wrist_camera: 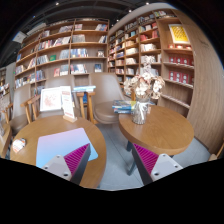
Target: Arrange mouse
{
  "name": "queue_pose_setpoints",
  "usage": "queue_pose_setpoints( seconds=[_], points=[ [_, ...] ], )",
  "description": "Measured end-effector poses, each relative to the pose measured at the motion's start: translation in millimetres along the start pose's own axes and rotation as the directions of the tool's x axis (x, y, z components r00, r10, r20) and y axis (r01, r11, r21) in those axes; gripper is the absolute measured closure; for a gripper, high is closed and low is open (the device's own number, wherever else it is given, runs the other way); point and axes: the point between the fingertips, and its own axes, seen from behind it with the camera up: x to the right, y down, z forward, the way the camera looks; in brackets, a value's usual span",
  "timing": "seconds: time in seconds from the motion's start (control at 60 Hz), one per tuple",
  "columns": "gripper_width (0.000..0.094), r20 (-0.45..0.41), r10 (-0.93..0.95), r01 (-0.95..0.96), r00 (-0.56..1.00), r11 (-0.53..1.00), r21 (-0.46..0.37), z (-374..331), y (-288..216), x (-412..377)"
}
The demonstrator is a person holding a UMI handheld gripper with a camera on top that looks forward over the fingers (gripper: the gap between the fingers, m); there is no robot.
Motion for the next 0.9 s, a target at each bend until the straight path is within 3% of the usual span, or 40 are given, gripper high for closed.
queue_pose_setpoints(
  seconds=[0.25, 0.9],
  points=[
    [0.0077, 0.050, -0.034, 0.034, 0.998, 0.999, -0.005, -15, 2, -45],
    [0.0078, 0.256, -0.170, 0.178, 0.952, 0.984, -0.009, -93, 63, -259]
  ],
)
